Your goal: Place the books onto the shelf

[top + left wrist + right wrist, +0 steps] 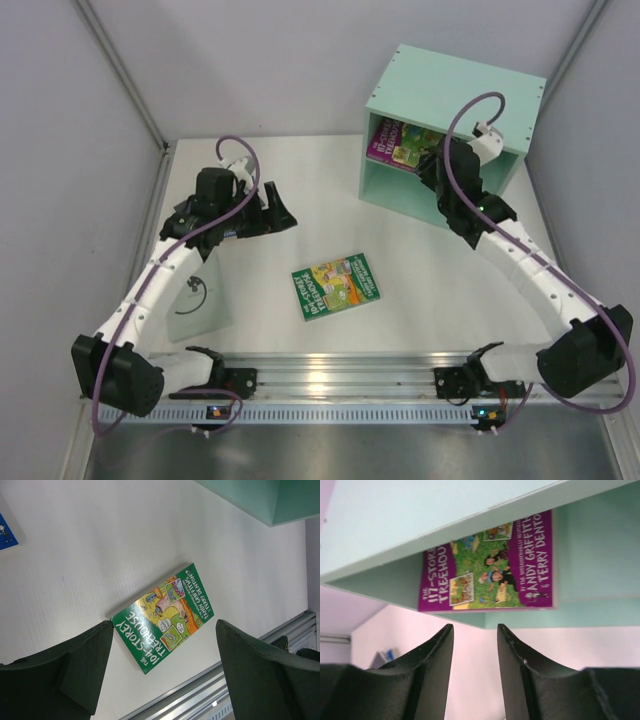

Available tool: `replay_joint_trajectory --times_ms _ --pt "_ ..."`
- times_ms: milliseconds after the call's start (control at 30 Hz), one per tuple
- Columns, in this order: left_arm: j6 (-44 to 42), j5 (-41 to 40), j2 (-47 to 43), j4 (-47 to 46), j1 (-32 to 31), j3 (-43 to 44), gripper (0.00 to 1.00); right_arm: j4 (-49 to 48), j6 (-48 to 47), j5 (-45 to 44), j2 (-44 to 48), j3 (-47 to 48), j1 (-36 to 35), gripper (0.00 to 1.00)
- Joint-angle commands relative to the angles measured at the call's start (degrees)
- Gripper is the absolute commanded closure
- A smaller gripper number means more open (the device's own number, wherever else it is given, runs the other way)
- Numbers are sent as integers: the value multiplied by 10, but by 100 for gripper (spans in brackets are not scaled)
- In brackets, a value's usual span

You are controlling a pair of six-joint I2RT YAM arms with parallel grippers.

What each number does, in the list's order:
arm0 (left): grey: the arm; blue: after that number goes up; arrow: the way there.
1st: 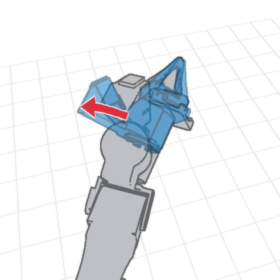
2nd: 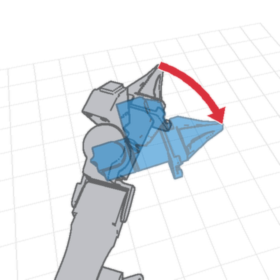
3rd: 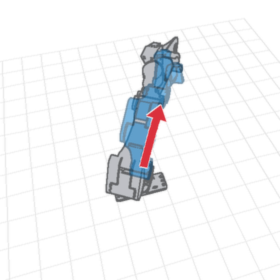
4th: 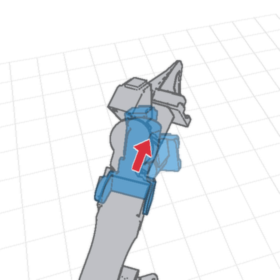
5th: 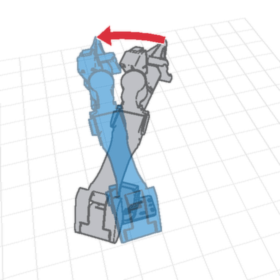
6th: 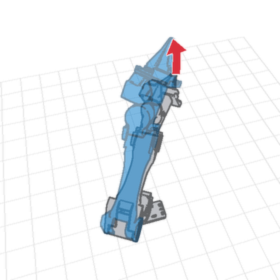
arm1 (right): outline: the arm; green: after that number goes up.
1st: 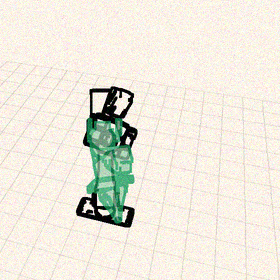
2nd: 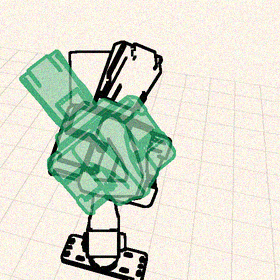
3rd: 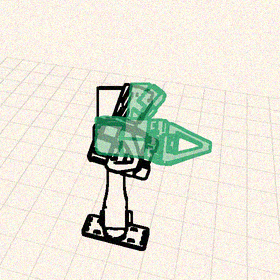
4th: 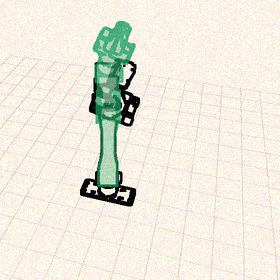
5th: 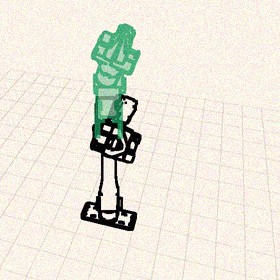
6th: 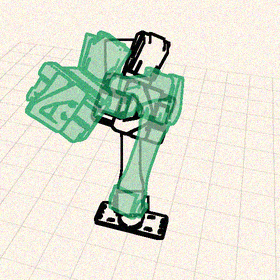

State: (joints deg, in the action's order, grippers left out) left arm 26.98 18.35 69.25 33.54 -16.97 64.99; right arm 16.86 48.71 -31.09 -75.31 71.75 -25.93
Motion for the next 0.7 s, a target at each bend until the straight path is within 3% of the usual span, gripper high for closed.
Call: replay_joint_trajectory --times_ms 0,267,667 --pt "-11 1 -19 -4 -2 -2 12 -41 -165 0 37 -47 12 60" --pt "-9 3 -16 -18 -1 -20 12 -71 -340 52 53 -86 30 60" --pt "-12 -2 -10 -19 -1 -21 12 -78 -378 42 -3 -85 41 60"
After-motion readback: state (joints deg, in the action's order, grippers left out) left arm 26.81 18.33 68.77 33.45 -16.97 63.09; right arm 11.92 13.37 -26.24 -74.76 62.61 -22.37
